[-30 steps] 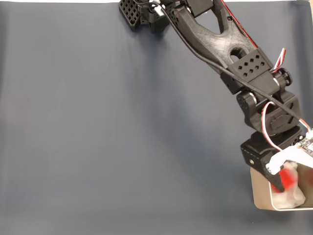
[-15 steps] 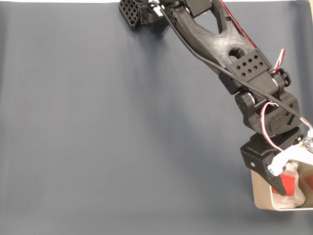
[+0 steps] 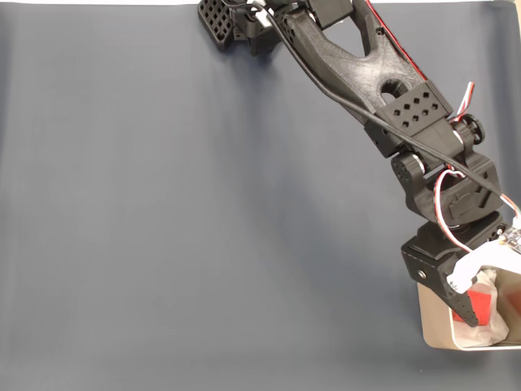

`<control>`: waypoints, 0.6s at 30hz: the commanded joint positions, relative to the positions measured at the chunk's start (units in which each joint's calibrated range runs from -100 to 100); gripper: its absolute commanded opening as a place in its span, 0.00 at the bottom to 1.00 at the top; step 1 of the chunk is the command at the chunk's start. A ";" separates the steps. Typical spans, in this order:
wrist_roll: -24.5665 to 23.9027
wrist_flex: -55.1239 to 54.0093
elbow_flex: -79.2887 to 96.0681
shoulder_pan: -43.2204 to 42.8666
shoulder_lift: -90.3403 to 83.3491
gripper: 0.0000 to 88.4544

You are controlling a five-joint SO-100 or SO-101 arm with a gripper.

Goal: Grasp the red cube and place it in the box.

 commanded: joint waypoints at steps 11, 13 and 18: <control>-1.51 -1.07 1.36 2.78 -5.91 0.05; -1.71 -0.99 2.64 4.49 -7.56 0.00; -2.20 -1.23 9.30 11.30 -15.19 0.00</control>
